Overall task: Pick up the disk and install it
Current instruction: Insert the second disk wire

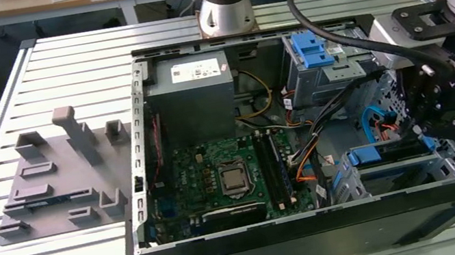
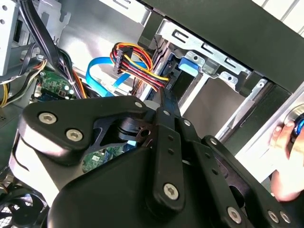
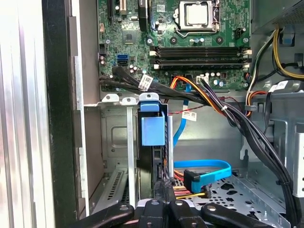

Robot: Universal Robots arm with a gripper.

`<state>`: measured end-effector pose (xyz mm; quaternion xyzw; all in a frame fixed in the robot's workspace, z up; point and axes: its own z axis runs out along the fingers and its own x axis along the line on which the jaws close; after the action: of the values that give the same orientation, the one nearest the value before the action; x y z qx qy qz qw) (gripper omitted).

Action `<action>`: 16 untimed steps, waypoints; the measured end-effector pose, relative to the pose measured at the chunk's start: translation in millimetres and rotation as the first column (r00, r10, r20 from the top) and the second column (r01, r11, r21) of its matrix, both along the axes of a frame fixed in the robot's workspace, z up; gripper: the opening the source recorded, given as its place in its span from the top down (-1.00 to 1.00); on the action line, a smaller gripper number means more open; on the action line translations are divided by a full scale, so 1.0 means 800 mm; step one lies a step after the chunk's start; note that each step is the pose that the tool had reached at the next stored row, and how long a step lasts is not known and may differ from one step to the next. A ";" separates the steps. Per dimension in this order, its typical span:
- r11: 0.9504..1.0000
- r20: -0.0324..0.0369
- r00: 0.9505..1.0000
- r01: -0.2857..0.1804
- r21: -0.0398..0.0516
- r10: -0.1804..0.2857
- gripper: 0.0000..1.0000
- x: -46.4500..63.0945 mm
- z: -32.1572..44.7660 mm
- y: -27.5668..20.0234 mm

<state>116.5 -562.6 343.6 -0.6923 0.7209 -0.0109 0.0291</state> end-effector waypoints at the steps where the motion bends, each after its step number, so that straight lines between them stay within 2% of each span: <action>1: 1.000 0.000 1.000 0.000 0.000 0.000 0.80 0.000 0.0012 0.0000; 9: 1.000 0.000 1.000 0.000 0.000 0.000 0.80 0.000 0.0156 0.0000; 16: 1.000 0.000 1.000 0.000 0.006 0.000 0.80 -0.001 0.0203 0.0000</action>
<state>115.6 -562.6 359.8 -0.6922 0.7209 -0.0088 0.0310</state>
